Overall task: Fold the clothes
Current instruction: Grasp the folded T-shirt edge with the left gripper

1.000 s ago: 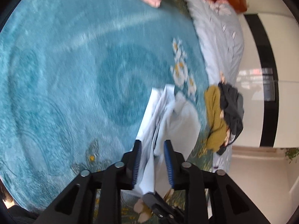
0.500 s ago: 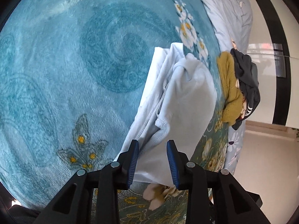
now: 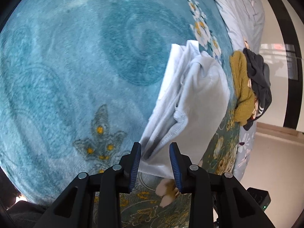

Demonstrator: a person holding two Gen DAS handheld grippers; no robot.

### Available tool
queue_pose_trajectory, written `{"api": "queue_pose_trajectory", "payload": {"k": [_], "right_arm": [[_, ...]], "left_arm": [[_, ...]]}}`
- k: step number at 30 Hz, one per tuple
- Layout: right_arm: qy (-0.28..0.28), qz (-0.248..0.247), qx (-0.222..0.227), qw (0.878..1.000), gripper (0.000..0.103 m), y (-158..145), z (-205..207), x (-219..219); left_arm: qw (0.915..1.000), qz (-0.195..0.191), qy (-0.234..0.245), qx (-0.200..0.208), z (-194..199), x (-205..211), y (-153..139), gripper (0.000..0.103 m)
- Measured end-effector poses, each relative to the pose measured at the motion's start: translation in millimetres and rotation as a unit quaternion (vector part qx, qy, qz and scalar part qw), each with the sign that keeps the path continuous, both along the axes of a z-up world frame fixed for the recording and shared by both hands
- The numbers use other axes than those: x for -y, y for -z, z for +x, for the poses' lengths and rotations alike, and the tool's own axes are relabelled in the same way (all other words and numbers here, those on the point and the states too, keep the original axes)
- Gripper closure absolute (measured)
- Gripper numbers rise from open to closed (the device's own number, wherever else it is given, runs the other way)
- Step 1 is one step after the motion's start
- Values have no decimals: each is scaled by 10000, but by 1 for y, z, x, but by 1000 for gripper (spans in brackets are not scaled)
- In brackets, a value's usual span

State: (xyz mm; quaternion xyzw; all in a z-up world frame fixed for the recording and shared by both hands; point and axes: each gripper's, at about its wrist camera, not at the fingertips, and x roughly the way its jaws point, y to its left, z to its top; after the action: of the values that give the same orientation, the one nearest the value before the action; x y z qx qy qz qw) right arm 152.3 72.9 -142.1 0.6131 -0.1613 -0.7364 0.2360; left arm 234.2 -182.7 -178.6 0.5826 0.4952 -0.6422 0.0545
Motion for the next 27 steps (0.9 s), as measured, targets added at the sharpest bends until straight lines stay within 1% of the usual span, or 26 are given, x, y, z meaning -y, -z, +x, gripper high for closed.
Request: {"api": "queue_pose_trajectory", "payload": {"k": [5, 9, 14, 17, 18, 19, 20, 22, 24, 27], "right_arm": [[30, 29, 23, 10000, 70, 2, -1, -3], [74, 31, 59, 10000, 70, 4, -1, -5], [80, 31, 89, 9999, 70, 8, -2, -6], [107, 12, 110, 9999, 70, 9, -3, -6], [119, 4, 121, 9999, 70, 9, -3, -5], [137, -1, 131, 9998, 70, 10, -4, -5], [147, -8, 135, 9998, 70, 9, -4, -4], [154, -24, 140, 9998, 70, 8, -4, -3], [126, -22, 113, 9999, 70, 7, -4, -1], [82, -22, 57, 9999, 70, 4, -2, 0]], "left_arm": [[9998, 139, -24, 140, 3, 2, 6, 69], [9998, 162, 81, -42, 0, -3, 1, 71], [9994, 196, 254, -144, -6, -10, -1, 71], [9993, 179, 300, -150, -8, -12, 0, 74], [9993, 169, 313, -130, -9, -13, 2, 78], [9993, 159, 326, -111, -10, -14, 3, 87], [9993, 148, 338, -91, -11, -15, 4, 93], [9991, 96, 381, -168, -12, -17, 0, 98], [9987, 32, 430, -283, -12, -18, -6, 98], [9965, -161, 621, -534, -7, -23, -27, 99]]}}
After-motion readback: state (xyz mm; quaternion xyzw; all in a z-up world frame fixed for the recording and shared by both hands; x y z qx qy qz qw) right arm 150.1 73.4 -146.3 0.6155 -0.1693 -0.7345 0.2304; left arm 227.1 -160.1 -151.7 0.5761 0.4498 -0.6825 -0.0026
